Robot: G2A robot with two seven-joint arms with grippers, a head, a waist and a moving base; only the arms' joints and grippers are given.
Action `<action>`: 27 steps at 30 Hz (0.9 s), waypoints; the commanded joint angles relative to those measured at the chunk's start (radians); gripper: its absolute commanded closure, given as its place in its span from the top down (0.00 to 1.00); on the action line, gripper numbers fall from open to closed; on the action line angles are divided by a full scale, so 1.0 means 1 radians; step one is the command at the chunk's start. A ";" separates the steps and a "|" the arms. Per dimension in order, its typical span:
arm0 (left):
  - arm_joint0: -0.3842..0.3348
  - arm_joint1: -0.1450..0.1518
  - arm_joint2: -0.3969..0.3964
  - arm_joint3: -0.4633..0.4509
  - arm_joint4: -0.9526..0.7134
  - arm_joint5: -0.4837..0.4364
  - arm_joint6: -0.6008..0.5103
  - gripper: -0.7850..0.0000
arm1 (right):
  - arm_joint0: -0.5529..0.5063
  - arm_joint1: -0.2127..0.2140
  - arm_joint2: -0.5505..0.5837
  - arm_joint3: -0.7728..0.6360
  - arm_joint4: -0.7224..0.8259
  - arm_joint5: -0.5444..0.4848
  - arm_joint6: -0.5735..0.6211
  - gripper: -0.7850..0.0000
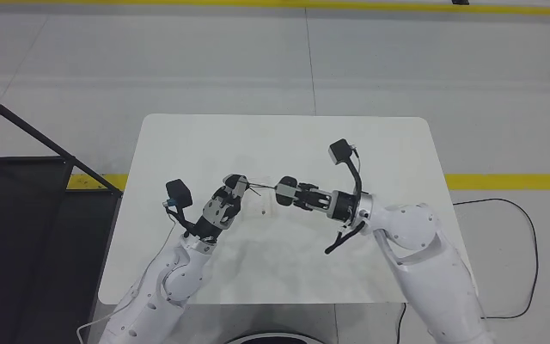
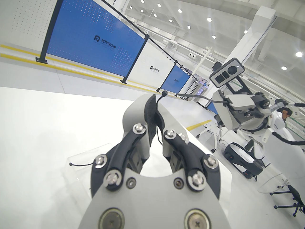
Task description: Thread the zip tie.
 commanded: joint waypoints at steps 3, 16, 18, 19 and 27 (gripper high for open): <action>0.000 0.000 0.000 0.000 0.000 0.000 0.000 0.00 | 0.011 0.000 -0.004 0.006 -0.001 0.020 -0.004 0.00; 0.000 0.000 0.000 0.000 0.000 0.000 0.000 0.00 | 0.037 -0.002 -0.020 0.024 0.009 0.038 -0.013 0.00; 0.000 0.000 0.000 0.000 0.000 0.000 0.000 0.00 | 0.039 -0.002 -0.021 0.027 0.009 0.040 -0.013 0.00; 0.000 0.000 0.000 0.000 0.000 0.000 0.000 0.00 | 0.041 -0.002 -0.022 0.027 0.009 0.041 -0.013 0.00; 0.000 0.000 0.000 0.000 0.000 0.000 0.000 0.00 | 0.036 0.000 -0.023 0.027 0.013 0.024 -0.007 0.00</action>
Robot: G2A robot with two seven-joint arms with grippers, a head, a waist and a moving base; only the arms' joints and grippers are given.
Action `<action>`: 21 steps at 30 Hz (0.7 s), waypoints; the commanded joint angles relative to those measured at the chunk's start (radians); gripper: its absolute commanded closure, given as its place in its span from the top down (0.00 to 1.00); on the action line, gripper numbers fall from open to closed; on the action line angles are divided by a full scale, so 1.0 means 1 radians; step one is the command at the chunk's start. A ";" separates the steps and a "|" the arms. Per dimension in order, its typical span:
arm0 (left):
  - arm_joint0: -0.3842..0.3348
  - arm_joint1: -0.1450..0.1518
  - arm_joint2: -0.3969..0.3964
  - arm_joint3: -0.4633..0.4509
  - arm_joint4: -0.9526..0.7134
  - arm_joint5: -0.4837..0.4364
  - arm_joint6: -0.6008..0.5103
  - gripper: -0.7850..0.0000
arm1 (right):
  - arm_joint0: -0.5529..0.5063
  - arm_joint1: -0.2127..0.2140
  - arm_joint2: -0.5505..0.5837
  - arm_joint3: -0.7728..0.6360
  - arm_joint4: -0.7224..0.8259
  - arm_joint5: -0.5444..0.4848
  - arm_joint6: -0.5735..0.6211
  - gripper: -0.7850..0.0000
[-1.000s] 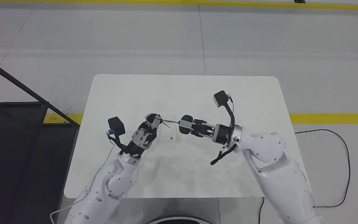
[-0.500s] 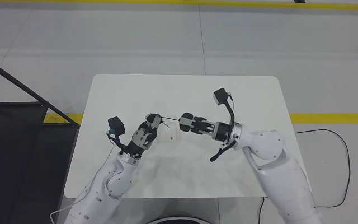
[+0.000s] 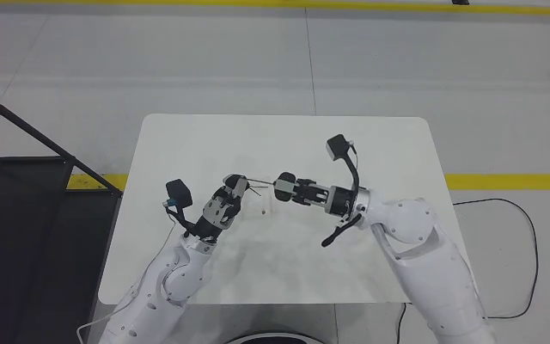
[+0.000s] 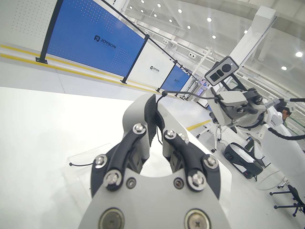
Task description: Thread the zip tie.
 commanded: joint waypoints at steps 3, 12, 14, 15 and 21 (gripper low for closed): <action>0.000 0.000 0.000 0.000 0.000 0.000 0.000 0.00 | -0.006 0.002 0.004 -0.003 0.006 -0.004 0.009 0.00; 0.000 0.000 0.000 0.000 0.000 0.000 0.000 0.00 | -0.015 0.006 0.011 -0.009 0.013 -0.024 0.024 0.00; 0.000 0.000 0.000 0.000 0.000 0.000 0.000 0.00 | -0.014 0.007 0.009 -0.008 0.011 -0.016 0.025 0.00; 0.000 0.000 0.000 0.000 0.000 0.000 0.000 0.00 | -0.012 0.007 0.008 -0.008 0.010 -0.013 0.024 0.00; 0.000 0.000 0.000 0.000 0.000 0.000 0.000 0.00 | 0.001 0.006 -0.002 -0.002 0.011 0.002 0.016 0.00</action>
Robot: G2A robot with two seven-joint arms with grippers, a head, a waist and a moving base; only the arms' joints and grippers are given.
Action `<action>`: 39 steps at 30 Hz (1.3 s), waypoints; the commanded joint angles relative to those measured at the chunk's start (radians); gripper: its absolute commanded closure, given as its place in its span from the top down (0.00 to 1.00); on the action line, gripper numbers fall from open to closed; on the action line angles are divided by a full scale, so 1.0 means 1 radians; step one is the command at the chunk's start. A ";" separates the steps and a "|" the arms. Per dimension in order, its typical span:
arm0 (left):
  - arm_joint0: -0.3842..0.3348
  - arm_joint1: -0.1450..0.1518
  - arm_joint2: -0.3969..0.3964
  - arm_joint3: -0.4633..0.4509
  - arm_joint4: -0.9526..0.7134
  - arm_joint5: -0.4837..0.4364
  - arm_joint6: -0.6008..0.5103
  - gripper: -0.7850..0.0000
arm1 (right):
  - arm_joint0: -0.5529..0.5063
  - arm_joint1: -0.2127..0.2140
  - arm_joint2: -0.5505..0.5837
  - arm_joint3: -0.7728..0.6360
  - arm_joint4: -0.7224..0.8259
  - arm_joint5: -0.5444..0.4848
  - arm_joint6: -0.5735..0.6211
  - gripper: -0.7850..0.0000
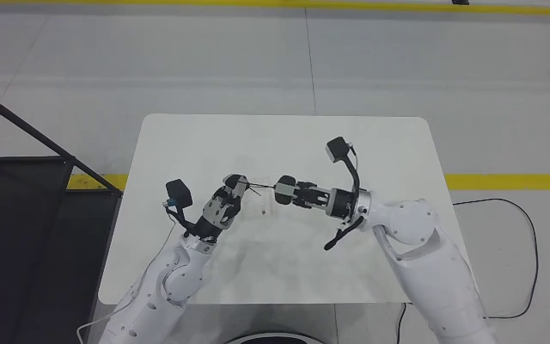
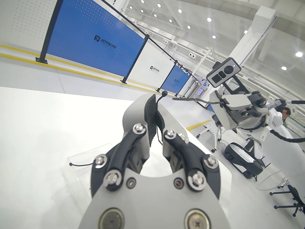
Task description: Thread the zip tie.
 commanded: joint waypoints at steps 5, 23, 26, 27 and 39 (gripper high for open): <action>0.000 0.000 0.000 0.000 0.000 0.000 0.000 0.00 | 0.008 -0.001 -0.005 0.006 0.004 0.003 -0.008 0.00; 0.000 0.000 0.000 0.000 0.000 0.000 0.000 0.00 | 0.012 0.003 -0.004 0.007 0.006 0.009 -0.004 0.00; 0.000 0.000 0.000 0.000 0.000 0.000 0.000 0.00 | 0.012 0.003 -0.004 0.007 0.009 0.010 -0.007 0.00; 0.000 0.000 0.000 0.000 0.000 0.000 0.000 0.00 | 0.013 0.003 -0.005 0.007 0.009 0.011 -0.007 0.00; 0.000 0.000 0.000 0.000 0.000 0.000 0.000 0.00 | 0.027 0.002 -0.014 0.015 0.008 0.031 -0.018 0.00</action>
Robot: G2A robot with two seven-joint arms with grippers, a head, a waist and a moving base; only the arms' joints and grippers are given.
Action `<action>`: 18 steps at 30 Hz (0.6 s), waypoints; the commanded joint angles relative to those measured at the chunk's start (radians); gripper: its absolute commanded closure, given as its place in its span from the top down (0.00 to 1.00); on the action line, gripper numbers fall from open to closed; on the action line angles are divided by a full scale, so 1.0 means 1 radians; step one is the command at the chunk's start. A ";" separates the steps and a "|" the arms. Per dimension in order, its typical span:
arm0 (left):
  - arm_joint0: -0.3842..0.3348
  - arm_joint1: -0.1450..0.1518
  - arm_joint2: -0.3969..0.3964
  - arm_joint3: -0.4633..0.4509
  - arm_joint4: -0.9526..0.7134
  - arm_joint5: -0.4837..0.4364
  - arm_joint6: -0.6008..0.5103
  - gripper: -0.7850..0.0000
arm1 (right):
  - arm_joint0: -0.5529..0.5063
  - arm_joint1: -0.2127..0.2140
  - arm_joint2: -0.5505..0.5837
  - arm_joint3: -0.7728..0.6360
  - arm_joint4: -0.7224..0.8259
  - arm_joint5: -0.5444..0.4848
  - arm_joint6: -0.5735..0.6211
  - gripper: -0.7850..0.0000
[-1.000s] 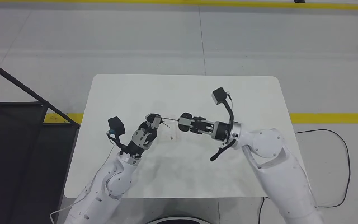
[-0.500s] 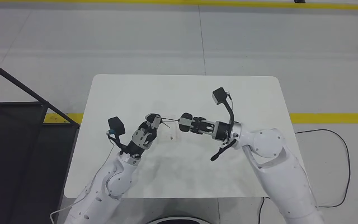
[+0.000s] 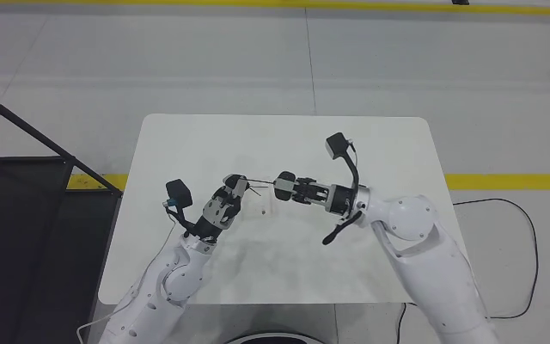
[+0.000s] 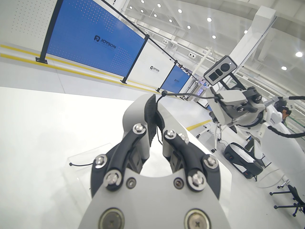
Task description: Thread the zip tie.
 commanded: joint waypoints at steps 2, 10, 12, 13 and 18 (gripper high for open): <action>0.000 0.000 0.000 0.000 0.000 0.000 0.000 0.00 | 0.003 0.000 -0.003 0.002 -0.002 0.008 -0.003 0.00; 0.000 0.000 0.000 0.000 0.000 0.000 0.000 0.00 | 0.010 -0.001 -0.010 0.006 -0.009 0.030 -0.005 0.00; 0.000 0.000 0.000 0.000 0.000 0.000 0.000 0.00 | 0.013 -0.001 -0.015 0.006 -0.017 0.043 -0.005 0.00; 0.000 0.000 0.000 0.000 0.000 0.000 0.000 0.00 | 0.015 -0.001 -0.018 0.007 -0.021 0.049 -0.007 0.00; 0.000 0.000 0.000 0.000 0.000 0.000 0.000 0.00 | 0.021 -0.001 -0.027 0.007 -0.035 0.065 -0.008 0.00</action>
